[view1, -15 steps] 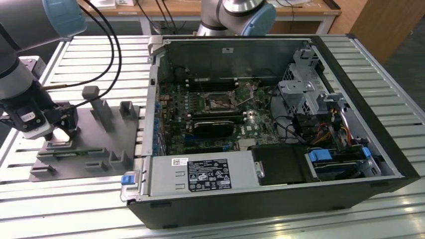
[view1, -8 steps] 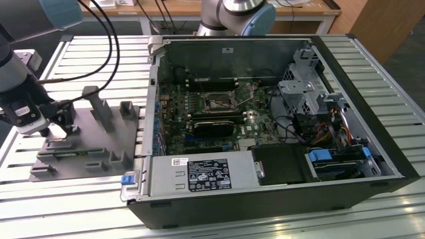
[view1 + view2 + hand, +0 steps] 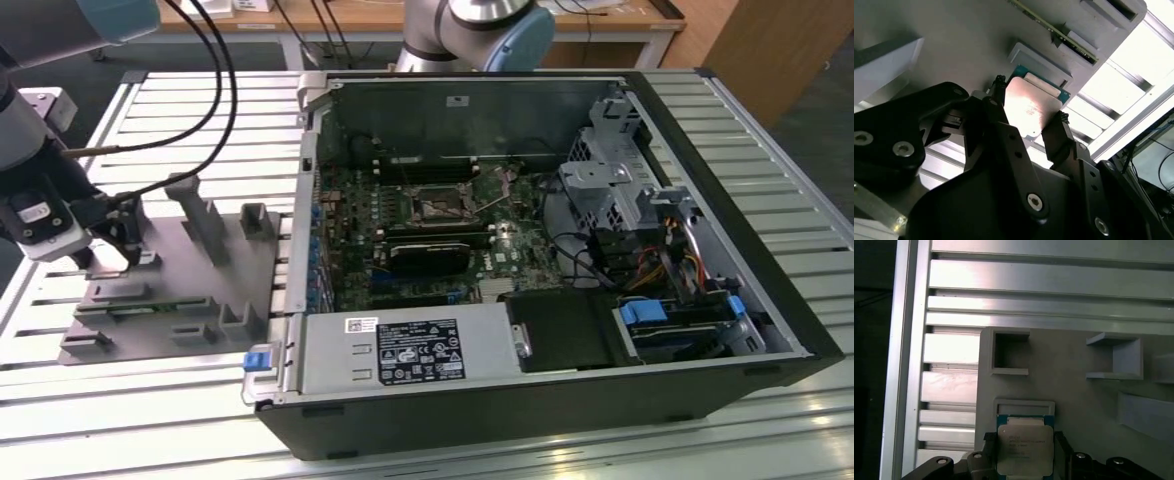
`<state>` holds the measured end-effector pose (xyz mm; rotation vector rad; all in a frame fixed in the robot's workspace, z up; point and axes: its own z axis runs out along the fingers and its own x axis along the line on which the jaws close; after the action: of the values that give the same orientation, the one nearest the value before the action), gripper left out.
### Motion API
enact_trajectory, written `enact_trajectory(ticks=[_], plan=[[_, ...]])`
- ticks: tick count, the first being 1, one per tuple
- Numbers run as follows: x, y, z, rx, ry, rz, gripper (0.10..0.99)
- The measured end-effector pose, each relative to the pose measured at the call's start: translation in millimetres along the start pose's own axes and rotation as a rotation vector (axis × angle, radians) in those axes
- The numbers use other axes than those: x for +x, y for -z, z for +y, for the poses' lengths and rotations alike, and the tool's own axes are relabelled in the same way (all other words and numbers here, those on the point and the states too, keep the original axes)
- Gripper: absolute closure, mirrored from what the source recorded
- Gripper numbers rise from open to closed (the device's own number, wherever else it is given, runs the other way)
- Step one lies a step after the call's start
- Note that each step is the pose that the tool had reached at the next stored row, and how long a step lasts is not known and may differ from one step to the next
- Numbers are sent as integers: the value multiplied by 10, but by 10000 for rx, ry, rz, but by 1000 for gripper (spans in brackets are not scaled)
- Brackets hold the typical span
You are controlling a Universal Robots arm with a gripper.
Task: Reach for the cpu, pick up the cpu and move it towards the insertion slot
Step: 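Pick up the cpu and move it towards the insertion slot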
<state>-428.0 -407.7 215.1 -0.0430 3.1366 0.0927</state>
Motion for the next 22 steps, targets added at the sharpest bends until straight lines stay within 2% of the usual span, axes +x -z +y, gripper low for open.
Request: enact_trajectory(ticks=[22], plan=[[-5, 320, 19, 1, 0, 2, 545]])
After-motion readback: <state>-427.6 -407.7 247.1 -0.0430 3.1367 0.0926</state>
